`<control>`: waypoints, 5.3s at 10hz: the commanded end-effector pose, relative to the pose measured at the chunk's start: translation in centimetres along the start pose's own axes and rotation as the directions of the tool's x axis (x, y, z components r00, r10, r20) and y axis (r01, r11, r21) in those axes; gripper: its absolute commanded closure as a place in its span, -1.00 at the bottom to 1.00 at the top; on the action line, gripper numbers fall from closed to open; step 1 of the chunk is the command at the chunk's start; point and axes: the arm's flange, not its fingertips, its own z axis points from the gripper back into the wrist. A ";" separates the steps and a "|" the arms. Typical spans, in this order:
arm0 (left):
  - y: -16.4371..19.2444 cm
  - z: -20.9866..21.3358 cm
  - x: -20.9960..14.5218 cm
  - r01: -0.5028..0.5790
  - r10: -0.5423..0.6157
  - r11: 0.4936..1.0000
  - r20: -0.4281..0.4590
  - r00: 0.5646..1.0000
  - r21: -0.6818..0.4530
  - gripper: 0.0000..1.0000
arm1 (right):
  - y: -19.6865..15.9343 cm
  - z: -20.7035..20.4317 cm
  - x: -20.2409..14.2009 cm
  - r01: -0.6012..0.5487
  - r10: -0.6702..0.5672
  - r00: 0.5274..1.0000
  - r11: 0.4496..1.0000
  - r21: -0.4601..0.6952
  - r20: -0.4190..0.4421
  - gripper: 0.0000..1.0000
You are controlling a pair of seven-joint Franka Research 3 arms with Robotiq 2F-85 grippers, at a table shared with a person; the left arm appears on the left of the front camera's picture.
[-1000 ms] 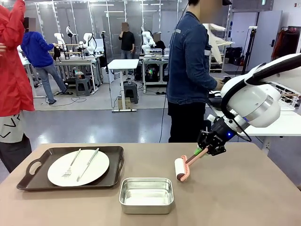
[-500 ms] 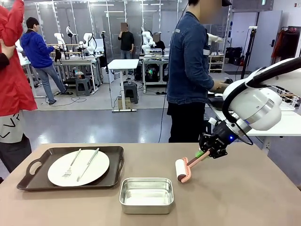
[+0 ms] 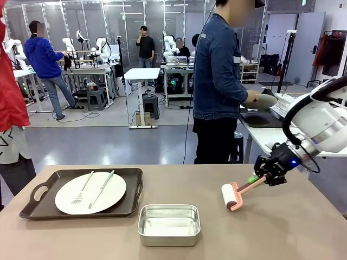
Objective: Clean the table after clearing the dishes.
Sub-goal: When the left (or right) Handle tray is removed, use the left hand (or right hand) to clean the left (or right) side of the table with the Lint Roller, then place the Lint Roller back on top of the Airtight Container.
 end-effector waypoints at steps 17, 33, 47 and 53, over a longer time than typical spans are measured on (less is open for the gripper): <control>0.0 0.2 0.1 0.014 -0.013 1.000 0.009 1.000 -0.018 -1.00 | 0.3 14.7 -4.9 -0.067 0.086 0.996 0.845 -0.531 0.012 0.57; 0.0 0.2 0.1 0.014 -0.013 1.000 0.009 1.000 -0.018 -1.00 | 3.5 17.4 -5.6 -0.128 0.164 0.986 0.830 -0.542 0.018 0.57; 0.0 0.2 0.1 0.014 -0.013 1.000 0.009 1.000 -0.018 -1.00 | 37.1 5.0 -13.7 -0.916 0.791 0.229 -0.023 -0.400 -0.568 0.57; 0.0 0.2 0.1 0.014 -0.013 1.000 0.009 1.000 -0.018 -1.00 | 41.8 -5.9 -19.7 -0.985 0.773 0.040 -0.075 -0.154 -0.633 0.57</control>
